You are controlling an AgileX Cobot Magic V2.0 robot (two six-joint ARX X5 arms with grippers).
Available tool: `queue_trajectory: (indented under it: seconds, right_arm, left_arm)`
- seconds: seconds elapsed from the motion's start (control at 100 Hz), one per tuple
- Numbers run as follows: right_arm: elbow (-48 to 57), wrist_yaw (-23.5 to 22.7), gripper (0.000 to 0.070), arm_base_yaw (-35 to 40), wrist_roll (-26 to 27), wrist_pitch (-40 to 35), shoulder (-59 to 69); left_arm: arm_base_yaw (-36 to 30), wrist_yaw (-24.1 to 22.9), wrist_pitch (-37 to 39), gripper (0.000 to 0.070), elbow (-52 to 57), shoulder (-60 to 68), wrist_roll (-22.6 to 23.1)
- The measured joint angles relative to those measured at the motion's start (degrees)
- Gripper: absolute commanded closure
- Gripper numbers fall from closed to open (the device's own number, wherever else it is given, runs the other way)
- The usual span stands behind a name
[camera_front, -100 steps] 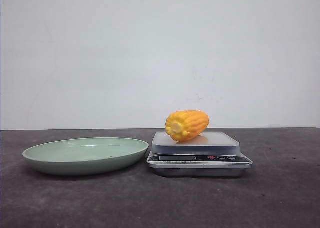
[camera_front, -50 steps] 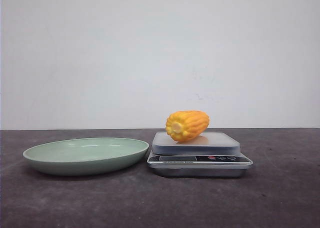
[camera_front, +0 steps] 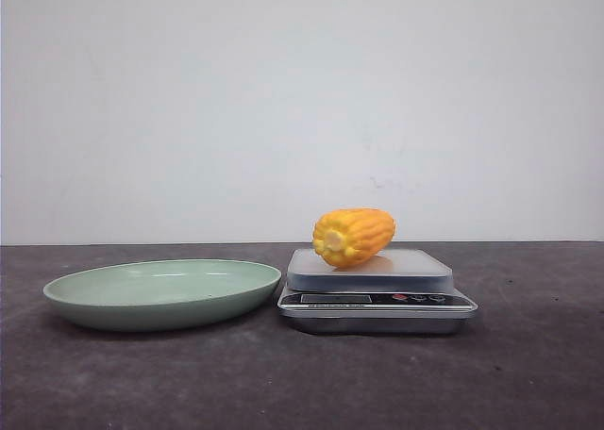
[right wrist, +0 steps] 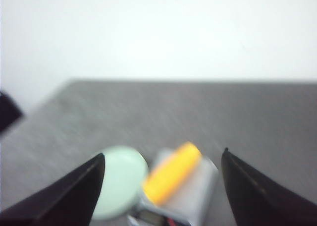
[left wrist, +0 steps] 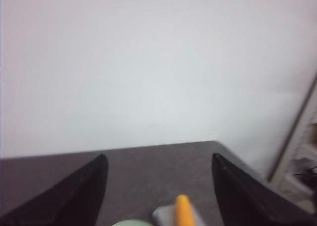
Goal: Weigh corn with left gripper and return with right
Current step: 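Raise the left gripper away from the scale, then lower the right gripper onto the corn on the scale and grasp it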
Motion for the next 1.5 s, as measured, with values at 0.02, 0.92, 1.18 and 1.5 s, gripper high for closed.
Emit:
queue_trajectory:
  seconds: [0.02, 0.92, 1.18, 1.5]
  right_arm:
    - [0.00, -0.81, 0.0243, 0.00, 0.57, 1.44, 0.11]
    - [1.25, 5.22, 0.0249, 18.43, 11.76, 25.97, 26.62]
    - [4.94, 21.03, 0.0154, 27.98, 3.52, 22.16, 39.65]
    - [10.75, 28.59, 0.0146, 29.73, 2.69, 12.50, 55.87]
  left_arm:
    - [0.00, -0.33, 0.00, 0.0316, -0.72, -0.72, 0.00]
    - [-0.02, -3.10, 0.00, 0.0311, -20.11, -5.03, 2.19]
    - [-0.02, -3.13, 0.00, 0.0311, -20.11, -5.03, 2.14]
    - [-0.02, -3.13, 0.00, 0.0311, -20.11, -5.03, 1.01]
